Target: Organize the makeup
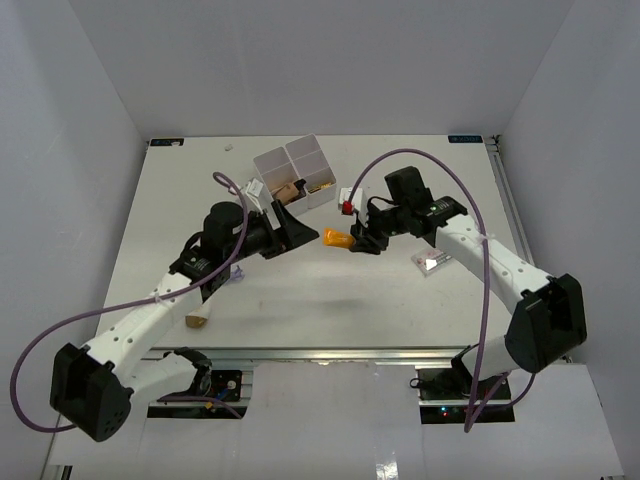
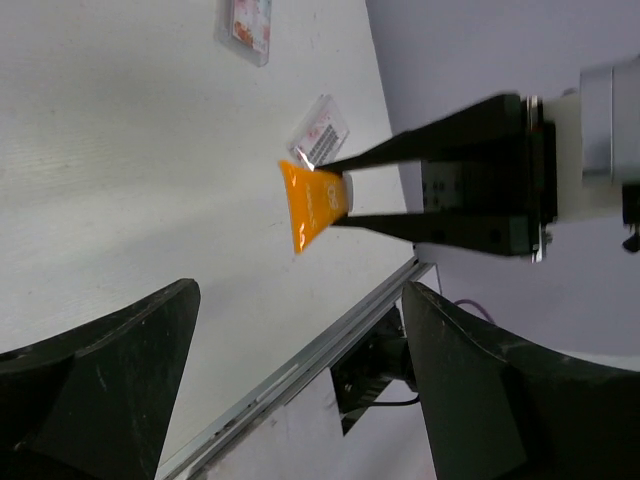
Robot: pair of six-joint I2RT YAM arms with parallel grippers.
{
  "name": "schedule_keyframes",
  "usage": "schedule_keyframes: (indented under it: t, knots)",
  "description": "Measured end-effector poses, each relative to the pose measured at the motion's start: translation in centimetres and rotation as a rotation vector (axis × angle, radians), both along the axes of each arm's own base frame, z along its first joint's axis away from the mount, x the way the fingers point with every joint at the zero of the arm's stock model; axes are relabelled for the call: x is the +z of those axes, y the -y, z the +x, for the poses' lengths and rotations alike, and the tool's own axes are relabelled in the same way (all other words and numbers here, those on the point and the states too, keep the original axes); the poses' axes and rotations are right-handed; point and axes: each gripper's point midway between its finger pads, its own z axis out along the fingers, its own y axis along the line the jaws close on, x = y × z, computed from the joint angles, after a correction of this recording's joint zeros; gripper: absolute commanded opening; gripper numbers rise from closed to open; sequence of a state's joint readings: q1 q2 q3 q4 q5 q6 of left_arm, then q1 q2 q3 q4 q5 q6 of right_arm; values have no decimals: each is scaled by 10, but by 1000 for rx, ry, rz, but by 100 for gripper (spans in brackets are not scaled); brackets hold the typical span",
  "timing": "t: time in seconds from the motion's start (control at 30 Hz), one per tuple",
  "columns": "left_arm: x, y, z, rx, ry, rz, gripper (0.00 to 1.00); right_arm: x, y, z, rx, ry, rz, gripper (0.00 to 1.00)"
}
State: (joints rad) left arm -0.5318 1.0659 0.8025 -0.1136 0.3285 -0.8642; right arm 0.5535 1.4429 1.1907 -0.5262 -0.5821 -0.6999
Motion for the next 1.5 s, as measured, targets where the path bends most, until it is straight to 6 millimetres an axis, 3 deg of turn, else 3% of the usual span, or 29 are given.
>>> schedule_keyframes:
  t: [0.2, 0.53, 0.87, 1.0, 1.13, 1.33, 1.5]
  knots:
    - [5, 23, 22, -19, -51, -41, 86, 8, 7, -12, -20, 13, 49, 35]
    - [-20, 47, 19, -88, -131, -23, 74, 25, 6, -12, -25, 33, 113, 35]
    - [-18, 64, 15, -162, -128, -34, 48, 26, 3, -13, -21, 24, 134, 35]
    - [-16, 65, 14, -175, -125, -39, 31, 23, 3, -13, -20, 21, 134, 37]
    - [-13, 66, 12, -186, -126, -51, 21, 21, 2, -13, -18, 21, 136, 41]
    - [-14, 67, 11, -192, -131, -52, 6, 19, 2, -13, -17, 21, 140, 58]
    - [-15, 67, 11, -199, -124, -44, 0, 17, 3, -11, -25, 24, 143, 71]
